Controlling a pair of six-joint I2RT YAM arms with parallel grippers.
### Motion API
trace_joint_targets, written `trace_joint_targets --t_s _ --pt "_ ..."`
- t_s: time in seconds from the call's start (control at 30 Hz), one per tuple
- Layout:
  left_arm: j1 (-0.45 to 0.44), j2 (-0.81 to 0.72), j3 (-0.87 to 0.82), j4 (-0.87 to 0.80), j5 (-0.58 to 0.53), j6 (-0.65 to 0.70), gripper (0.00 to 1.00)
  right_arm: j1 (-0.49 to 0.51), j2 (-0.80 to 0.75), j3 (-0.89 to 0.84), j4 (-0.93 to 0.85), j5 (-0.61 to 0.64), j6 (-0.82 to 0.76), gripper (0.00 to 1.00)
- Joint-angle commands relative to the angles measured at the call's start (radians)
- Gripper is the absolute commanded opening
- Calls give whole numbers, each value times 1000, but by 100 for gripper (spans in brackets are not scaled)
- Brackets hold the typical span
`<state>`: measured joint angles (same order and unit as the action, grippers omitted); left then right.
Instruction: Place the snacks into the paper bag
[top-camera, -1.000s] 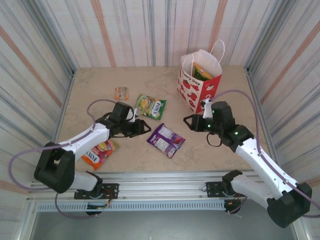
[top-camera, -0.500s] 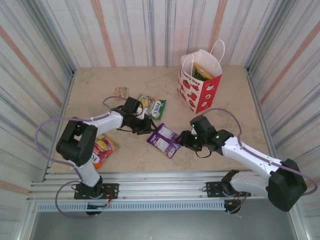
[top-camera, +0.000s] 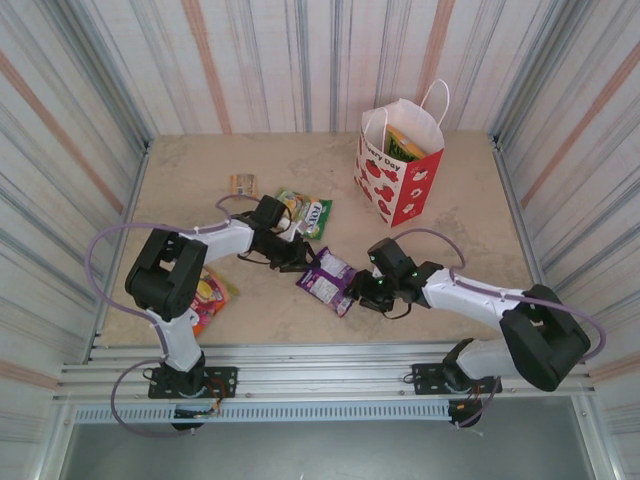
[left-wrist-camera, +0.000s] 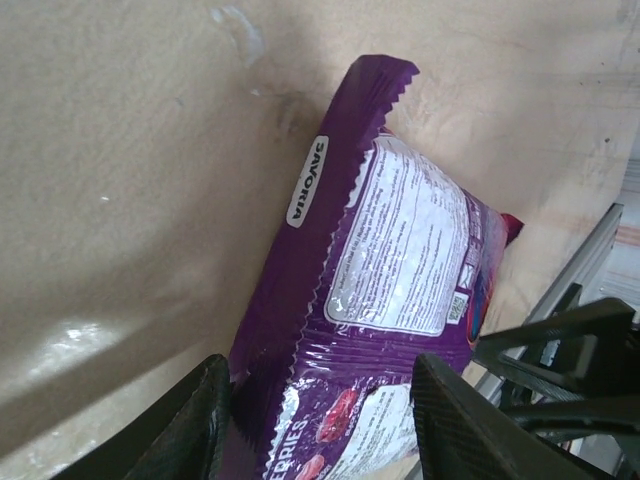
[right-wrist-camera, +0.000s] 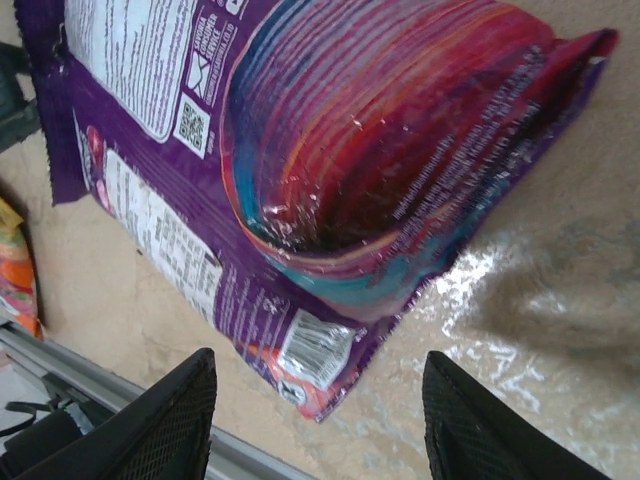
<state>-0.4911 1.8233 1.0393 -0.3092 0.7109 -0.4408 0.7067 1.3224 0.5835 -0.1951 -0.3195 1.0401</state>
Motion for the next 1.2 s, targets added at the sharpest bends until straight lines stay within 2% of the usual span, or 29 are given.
trace_joint_targets --t_s 0.0,0.27,0.73,0.83,1.0,1.17 --pt "-8 16 -23 -1 53 31 52 2 24 -17 72 -16 26 54" --pt "-14 24 -70 62 96 -4 51 -34 66 -53 161 -36 26 46" --pt "-37 10 -75 155 179 -59 45 -90 96 -72 281 -93 -5 44" --pt "-37 -22 -75 149 161 -55 41 -89 81 -81 295 -92 -12 43" --pt "-37 -55 -55 82 105 -18 26 -96 62 -88 301 -81 -21 45" --pt "-36 -99 -51 46 50 10 19 -107 -2 -91 271 -59 -54 49"
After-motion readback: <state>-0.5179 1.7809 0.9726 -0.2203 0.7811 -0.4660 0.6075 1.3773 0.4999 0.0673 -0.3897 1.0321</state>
